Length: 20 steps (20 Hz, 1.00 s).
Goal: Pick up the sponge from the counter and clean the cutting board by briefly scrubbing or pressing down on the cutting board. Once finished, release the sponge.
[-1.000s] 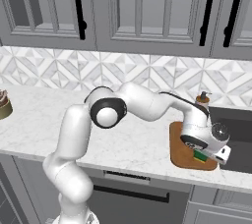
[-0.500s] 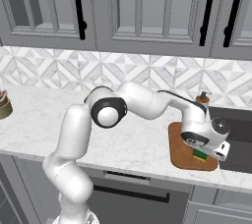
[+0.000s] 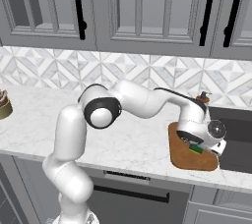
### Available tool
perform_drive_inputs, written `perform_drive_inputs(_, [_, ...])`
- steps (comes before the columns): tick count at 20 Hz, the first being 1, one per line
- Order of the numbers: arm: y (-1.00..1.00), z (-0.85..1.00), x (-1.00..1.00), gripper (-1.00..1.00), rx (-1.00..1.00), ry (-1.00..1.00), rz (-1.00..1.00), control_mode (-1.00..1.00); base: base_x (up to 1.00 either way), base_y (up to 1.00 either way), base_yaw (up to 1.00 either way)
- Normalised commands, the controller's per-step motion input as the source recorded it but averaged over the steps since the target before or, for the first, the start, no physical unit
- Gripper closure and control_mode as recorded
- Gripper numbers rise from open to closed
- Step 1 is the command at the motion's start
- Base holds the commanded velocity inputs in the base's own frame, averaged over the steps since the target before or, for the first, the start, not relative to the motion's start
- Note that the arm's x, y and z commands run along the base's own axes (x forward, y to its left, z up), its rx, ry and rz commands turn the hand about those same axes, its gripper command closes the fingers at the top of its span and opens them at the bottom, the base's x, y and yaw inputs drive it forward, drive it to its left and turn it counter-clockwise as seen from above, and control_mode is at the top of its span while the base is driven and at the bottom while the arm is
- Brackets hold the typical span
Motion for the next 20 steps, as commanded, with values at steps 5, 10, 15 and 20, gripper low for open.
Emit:
perform_drive_inputs(5, [0.35, 0.01, 0.35, 1.00, 0.00, -0.18, -0.14, -1.00, 0.00, 0.00, 0.00])
perform_drive_inputs(10, [0.25, 0.00, 0.52, 1.00, 0.00, -0.01, -0.03, -1.00, 0.00, 0.00, 0.00])
perform_drive_inputs(15, [0.04, 0.00, 0.25, 1.00, 0.00, 0.11, 0.00, -1.00, 0.00, 0.00, 0.00])
perform_drive_inputs(20, [0.00, 0.00, -0.21, 1.00, 0.00, 0.03, 0.00, -1.00, 0.00, 0.00, 0.00])
